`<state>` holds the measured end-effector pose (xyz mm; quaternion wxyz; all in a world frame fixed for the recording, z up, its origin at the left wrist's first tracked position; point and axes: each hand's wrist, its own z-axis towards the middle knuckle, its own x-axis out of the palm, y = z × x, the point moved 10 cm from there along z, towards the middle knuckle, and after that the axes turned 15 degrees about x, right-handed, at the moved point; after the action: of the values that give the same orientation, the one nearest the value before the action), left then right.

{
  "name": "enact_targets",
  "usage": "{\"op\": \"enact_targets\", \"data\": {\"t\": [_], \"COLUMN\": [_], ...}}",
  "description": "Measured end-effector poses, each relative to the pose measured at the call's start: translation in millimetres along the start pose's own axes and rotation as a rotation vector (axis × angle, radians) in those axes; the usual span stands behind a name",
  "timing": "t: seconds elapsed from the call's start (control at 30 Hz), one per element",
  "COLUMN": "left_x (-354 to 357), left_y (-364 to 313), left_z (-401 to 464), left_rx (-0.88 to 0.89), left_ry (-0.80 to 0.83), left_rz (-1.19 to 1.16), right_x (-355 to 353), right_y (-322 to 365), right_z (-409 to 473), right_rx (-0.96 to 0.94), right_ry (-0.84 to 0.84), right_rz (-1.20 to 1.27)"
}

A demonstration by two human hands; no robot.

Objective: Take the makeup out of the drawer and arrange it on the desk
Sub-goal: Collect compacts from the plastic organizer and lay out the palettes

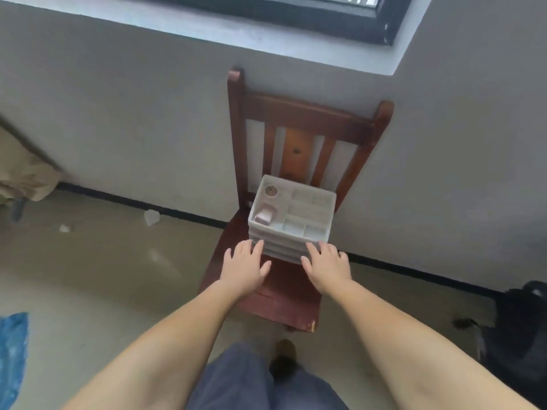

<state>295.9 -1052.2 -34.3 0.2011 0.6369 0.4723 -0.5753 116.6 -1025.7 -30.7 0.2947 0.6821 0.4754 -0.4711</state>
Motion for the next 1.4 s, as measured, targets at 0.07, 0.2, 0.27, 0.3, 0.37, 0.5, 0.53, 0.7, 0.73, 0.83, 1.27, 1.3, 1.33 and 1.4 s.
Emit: {"op": "enact_targets", "data": {"t": [0.07,0.2,0.27,0.3,0.37,0.5,0.53,0.7,0.73,0.83,1.27,1.3,1.33,1.4], "left_x": [-8,-18,-18,-16,-11,1,3,11,12,17,-4,-9,-15,-29], "left_y": [14,39,47,49,51,43,41,41,41,41,40,40,40,39], "left_z": [34,99,125,137,157,182,184,190,191,194,185,182,176,161], "left_rx": [-0.021,-0.043,-0.053,-0.054,-0.036,0.067,0.079,0.068,0.062,0.037,-0.069,-0.092,-0.115,-0.144], "left_ry": [0.010,0.027,0.051,0.062,0.080,0.129,0.137,0.145,0.140,0.139,0.055,0.022,-0.015,-0.084], "left_rz": [0.012,0.071,0.103,0.109,0.124,0.198,0.214,0.271,0.274,0.279,-0.115,-0.171,-0.218,-0.266], "right_x": [-14,-30,-33,-32,-28,-16,-14,1,2,-2,-67,-70,-73,-75], "right_y": [19,62,84,95,115,136,138,135,134,133,79,75,71,69], "right_z": [38,109,138,150,175,212,217,223,224,227,190,185,179,164], "right_rx": [-0.046,-0.101,-0.114,-0.127,-0.143,-0.154,-0.155,-0.082,-0.071,-0.074,-0.157,-0.158,-0.163,-0.198], "right_ry": [-0.001,-0.014,-0.032,-0.029,0.013,0.039,0.024,0.033,0.028,-0.002,-0.082,-0.088,-0.094,-0.102], "right_rz": [-0.001,0.029,0.039,0.041,0.065,0.044,0.019,0.021,0.022,0.029,0.310,0.310,0.313,0.315]}}
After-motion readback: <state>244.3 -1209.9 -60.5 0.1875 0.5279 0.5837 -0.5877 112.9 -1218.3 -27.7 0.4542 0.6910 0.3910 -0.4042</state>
